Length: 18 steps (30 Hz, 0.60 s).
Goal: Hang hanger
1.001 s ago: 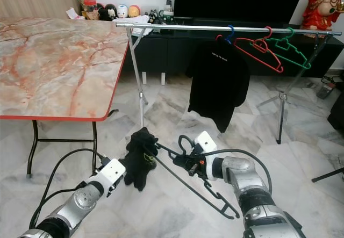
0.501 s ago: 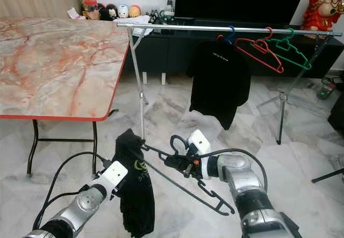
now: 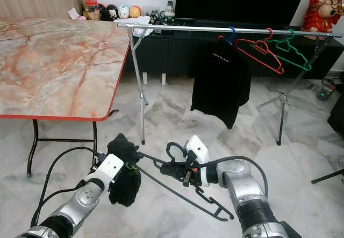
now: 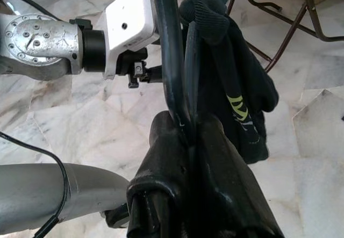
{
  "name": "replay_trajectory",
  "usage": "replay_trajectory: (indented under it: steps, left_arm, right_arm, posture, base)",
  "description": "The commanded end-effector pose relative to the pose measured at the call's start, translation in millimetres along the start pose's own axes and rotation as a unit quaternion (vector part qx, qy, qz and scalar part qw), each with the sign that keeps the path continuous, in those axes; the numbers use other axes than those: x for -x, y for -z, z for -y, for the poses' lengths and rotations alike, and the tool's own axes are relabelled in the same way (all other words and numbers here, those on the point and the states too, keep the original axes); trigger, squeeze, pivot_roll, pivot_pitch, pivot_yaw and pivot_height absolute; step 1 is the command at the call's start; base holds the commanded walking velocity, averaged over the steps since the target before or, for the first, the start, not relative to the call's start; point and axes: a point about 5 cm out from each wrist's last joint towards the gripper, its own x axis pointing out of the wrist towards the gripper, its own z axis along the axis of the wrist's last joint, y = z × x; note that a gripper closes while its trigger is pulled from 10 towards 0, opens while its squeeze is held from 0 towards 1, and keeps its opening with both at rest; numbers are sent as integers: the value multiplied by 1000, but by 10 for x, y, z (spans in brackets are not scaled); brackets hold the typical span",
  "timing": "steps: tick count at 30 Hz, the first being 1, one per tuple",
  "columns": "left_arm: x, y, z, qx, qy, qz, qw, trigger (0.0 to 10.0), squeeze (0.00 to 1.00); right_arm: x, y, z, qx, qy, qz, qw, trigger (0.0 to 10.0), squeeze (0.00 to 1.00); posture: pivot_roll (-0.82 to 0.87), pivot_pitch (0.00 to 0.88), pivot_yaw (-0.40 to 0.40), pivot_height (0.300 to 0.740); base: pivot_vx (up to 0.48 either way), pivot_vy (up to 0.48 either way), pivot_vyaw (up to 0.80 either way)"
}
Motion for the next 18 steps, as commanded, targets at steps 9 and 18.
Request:
replay_trajectory:
  steps: [9,18]
  left_arm:
    - [7,3,67,8,12,2,1000,0,0]
    - [7,11,61,9,8,-1,1000,0,0]
  right_arm:
    - [30,-139,-25,19,-5,21,1000,0,0]
    - [35,-132,-34,20,-5,16,1000,0,0]
  posture:
    - [-1,24,-52,740]
    - [1,29,-52,740]
  base:
    - [0,0,0]
    - [0,0,0]
